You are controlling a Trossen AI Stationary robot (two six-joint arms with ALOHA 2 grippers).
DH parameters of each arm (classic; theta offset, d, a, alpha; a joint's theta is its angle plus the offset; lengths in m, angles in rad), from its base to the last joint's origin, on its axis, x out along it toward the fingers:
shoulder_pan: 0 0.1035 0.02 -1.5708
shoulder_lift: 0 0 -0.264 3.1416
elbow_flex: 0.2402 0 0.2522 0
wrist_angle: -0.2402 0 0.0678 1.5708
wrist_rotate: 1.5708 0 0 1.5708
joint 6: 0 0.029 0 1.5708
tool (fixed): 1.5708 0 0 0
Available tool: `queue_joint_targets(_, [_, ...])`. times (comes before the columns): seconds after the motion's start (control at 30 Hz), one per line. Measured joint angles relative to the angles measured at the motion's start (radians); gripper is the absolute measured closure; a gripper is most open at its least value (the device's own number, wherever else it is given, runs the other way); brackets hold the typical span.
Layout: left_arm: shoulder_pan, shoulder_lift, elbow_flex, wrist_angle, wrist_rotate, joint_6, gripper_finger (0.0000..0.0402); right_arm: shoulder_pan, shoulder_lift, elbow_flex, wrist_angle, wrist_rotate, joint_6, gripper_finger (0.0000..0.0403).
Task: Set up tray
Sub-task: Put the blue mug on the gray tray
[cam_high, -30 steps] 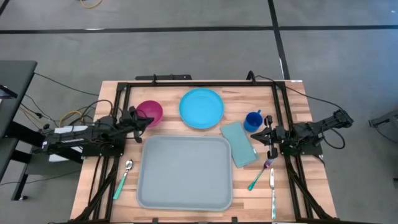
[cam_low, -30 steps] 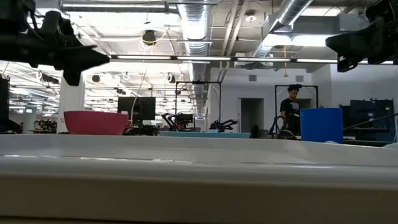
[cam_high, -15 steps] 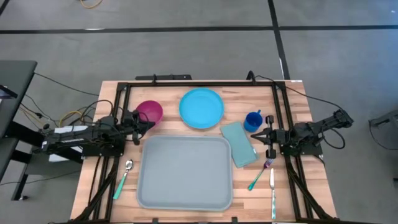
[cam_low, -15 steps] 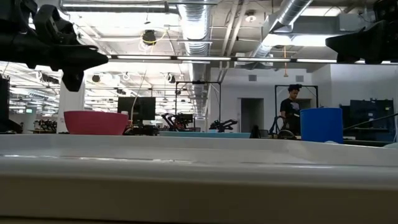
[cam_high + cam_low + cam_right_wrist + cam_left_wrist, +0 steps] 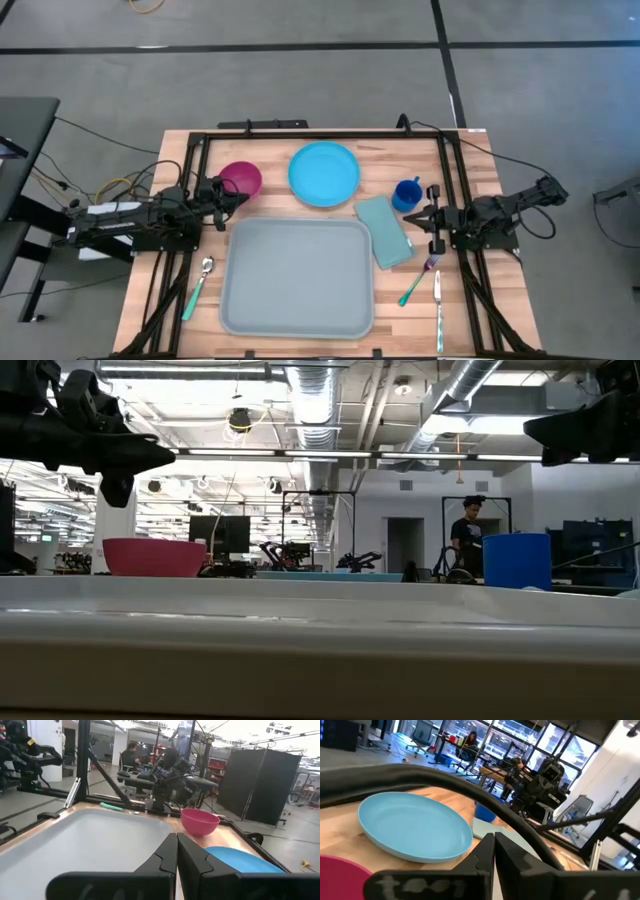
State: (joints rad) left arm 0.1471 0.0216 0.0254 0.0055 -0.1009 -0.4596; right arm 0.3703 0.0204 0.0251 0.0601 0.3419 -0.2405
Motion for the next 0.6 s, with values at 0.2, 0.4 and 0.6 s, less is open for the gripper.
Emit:
queue_joint_targets(0.2, [0.0, 0.0, 0.0, 0.001, -0.001, -0.006, 0.0401, 0.0, -0.001, 0.015, 0.045, 0.0, 0.094, 0.0403])
queue_joint_targets(0.4, [0.0, 0.0, -0.002, 0.035, -0.1, 0.073, 0.0401, 0.0, -0.001, 0.017, 0.08, 0.017, 0.128, 0.0403])
queue_joint_targets(0.6, [0.0, 0.0, -0.002, 0.052, -0.265, 0.155, 0.0401, 0.0, -0.001, 0.018, 0.183, 0.026, 0.088, 0.0403])
